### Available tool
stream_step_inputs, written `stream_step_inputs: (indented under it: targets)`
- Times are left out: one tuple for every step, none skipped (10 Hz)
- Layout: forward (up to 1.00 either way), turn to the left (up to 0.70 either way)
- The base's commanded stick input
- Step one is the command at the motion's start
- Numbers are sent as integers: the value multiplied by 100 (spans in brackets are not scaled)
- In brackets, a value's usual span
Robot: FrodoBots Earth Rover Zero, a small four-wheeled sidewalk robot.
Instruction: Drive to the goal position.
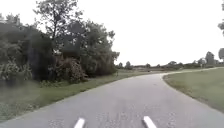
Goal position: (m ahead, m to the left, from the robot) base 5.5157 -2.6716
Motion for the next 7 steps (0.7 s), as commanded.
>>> stream_step_inputs:
  targets:
    - [50, -47]
    - [50, -14]
    - [50, 0]
    - [50, 0]
    - [50, 0]
    - [50, 0]
    - [50, 0]
